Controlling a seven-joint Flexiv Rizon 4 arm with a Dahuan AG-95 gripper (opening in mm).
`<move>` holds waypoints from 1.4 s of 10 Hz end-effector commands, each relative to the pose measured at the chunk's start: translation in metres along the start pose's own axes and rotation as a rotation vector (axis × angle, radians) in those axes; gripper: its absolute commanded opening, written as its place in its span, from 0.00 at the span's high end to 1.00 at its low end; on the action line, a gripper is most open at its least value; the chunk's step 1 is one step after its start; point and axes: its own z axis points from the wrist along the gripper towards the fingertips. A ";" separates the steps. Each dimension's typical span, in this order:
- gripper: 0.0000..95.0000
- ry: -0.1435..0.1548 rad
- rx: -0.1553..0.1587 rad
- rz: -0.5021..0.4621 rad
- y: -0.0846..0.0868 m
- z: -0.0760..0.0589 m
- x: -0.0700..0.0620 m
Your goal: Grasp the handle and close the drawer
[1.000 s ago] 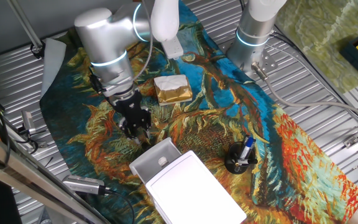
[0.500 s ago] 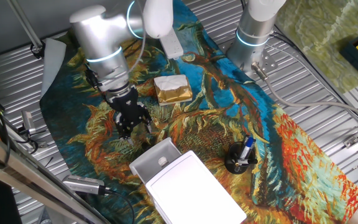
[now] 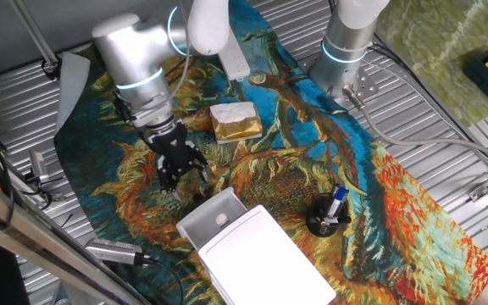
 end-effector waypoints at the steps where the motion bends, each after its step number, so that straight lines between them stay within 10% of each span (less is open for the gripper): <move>1: 0.20 0.003 0.004 0.001 -0.001 0.003 -0.001; 14: 0.20 0.007 0.034 0.008 -0.002 0.022 -0.009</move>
